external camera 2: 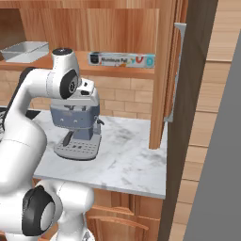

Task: Retrieve the tupperware and aluminum foil from the cabinet and place them on the dining counter near the plate with fish and lemon to prepare for storing leftovers.

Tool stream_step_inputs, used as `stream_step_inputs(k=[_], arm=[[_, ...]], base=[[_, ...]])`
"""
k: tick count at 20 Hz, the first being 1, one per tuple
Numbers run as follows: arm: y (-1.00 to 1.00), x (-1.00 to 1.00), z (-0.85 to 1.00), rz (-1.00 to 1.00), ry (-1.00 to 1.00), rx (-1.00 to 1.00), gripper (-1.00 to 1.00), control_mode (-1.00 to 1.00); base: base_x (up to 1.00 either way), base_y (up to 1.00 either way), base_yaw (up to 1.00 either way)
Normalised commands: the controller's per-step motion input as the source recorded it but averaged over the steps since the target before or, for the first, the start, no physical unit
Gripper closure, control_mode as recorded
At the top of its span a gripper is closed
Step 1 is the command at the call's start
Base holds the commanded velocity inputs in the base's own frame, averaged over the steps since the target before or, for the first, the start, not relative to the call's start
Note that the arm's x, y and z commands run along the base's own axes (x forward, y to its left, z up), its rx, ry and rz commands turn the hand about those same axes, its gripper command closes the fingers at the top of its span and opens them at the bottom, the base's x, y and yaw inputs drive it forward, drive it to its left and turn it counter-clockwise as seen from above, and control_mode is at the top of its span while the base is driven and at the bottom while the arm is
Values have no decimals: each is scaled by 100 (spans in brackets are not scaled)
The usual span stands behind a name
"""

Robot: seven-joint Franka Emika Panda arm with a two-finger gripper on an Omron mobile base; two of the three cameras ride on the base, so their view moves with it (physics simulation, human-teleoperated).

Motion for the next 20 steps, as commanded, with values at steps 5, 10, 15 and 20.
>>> stream_step_inputs(k=[5, 10, 15, 20], arm=[[20, -15, 8, -5, -18, 0, -100, -100], [32, -36, 34, -17, -43, 2, -100, -100], [32, -39, 36, -22, -46, 18, -100, -100], [36, -38, 74, -12, -46, 37, -100, -100]], base=[[0, 0, 0], [0, 0, 0], [0, 0, 0], [0, 0, 0]])
